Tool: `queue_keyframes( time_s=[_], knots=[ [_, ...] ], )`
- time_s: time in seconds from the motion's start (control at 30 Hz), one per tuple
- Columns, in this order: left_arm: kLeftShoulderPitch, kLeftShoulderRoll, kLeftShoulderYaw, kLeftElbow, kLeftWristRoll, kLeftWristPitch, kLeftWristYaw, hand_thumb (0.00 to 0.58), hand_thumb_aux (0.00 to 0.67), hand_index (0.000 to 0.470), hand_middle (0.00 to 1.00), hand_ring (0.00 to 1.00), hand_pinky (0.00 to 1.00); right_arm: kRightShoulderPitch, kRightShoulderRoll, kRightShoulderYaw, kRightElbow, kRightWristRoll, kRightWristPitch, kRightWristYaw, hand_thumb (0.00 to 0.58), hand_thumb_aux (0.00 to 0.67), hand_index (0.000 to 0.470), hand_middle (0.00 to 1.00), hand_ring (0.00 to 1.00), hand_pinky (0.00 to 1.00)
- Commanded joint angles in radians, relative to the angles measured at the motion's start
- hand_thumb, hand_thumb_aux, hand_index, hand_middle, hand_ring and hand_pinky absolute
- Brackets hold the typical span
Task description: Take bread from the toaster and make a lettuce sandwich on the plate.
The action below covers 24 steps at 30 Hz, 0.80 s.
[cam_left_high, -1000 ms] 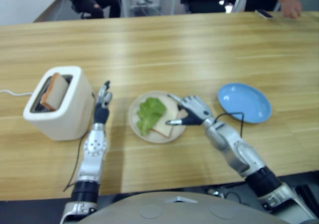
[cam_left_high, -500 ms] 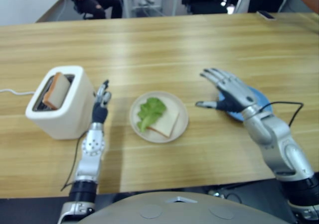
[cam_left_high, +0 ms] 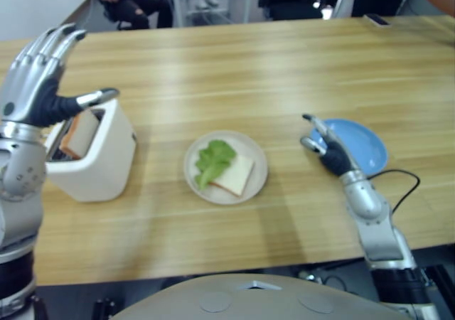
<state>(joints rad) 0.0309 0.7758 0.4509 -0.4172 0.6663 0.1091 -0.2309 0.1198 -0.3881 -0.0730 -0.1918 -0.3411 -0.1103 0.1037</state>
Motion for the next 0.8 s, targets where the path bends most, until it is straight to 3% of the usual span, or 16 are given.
queue_keyframes(
  time_s=[0.03,0.37,0.77,0.8],
  knots=[
    [0.051,0.049,0.009,0.138,0.075,0.096,-0.044,0.000,0.000,0.000,0.00,0.00,0.00,0.003,0.003,0.001,0.022,0.011,-0.007,-0.005,0.000,0.000,0.000,0.00,0.00,0.00],
    [0.111,0.025,-0.120,0.217,0.096,0.246,-0.129,0.000,0.000,0.000,0.00,0.00,0.00,0.001,-0.002,0.002,0.035,0.011,-0.018,-0.005,0.000,0.000,0.000,0.00,0.00,0.00],
    [0.125,-0.003,-0.179,0.172,-0.001,0.255,-0.177,0.000,0.000,0.000,0.00,0.00,0.00,0.003,-0.005,0.006,0.053,-0.007,-0.024,-0.012,0.000,0.000,0.000,0.00,0.00,0.00],
    [0.131,0.003,-0.183,0.184,0.005,0.255,-0.175,0.244,0.160,0.110,0.00,0.00,0.00,0.004,-0.006,0.006,0.052,-0.007,-0.024,-0.012,0.000,0.000,0.000,0.00,0.00,0.00]
  ],
)
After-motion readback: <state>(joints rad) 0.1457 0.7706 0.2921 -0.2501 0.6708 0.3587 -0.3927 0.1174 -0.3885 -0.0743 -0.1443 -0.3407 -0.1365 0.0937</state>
